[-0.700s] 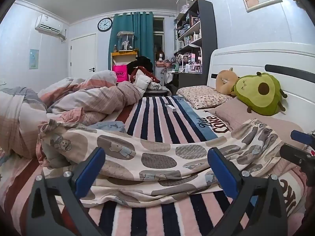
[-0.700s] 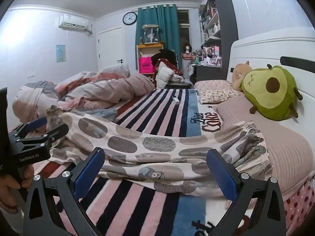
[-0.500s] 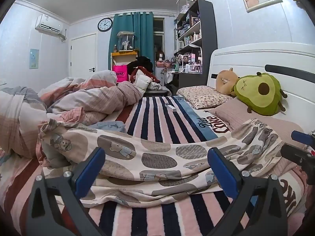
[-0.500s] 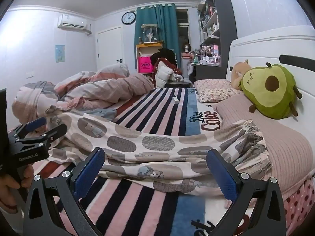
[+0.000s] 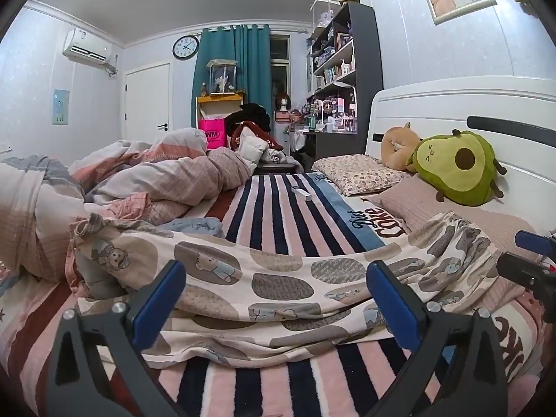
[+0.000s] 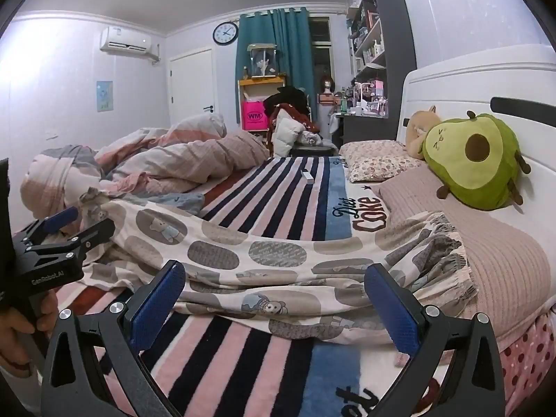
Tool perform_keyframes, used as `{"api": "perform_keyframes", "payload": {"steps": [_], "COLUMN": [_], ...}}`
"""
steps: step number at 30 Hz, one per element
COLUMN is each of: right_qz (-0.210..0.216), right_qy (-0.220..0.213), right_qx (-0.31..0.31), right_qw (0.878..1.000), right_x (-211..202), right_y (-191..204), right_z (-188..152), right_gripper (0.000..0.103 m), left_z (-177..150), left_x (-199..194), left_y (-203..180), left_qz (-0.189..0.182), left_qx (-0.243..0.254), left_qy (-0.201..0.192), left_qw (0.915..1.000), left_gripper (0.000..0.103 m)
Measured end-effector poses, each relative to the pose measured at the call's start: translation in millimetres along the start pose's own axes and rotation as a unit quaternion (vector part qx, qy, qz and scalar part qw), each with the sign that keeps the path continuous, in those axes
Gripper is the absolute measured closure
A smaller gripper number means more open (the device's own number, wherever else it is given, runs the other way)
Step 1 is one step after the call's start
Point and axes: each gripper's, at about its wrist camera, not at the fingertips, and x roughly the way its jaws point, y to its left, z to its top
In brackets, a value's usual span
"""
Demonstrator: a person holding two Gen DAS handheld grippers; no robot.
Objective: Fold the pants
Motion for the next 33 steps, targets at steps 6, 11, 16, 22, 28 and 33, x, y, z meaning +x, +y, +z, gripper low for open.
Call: {"api": "perform_keyframes", "payload": {"steps": [6,11,16,22,28,33], "right_qz": [-0.001,-0.001,-0.003,-0.003,-0.003,-0.009], "right_qy": [-0.001,-0.001,-0.005,-0.006,-0.006,-0.005], "right_qx": [0.000,-0.001,0.000,0.001,0.000,-0.003], "right_qw": [1.000,1.000,1.000,1.000,1.000,1.000], "right_x": [-1,-3,-2,-1,-1,-6], "right_y": [0,1,-3,-4,-4,-13], "right_z": [0,0,-1,-1,-1,5], "right_gripper": [0.000,0.000,0.001,0.001,0.000,0.000], "left_z": [2,2,2,2,1,0], "left_x": [-3,-1,-1,-2,-2,-2], "left_y": [0,-2,1,4,5,6], "left_qz": [0.003,0.002,0.004,0.006,0.003,0.004], "left_qx": [-0.003,-0.003,-0.008,-0.009,-0.010,-0.010], "left_qy": [-0.001,-0.001,-0.003,-0.007,-0.007,-0.006], "left_qw": [1.0000,1.0000,1.0000,0.9999,0.9999,0.9999], "left_gripper": [0.001,0.001,0.001,0.001,0.001,0.001]}}
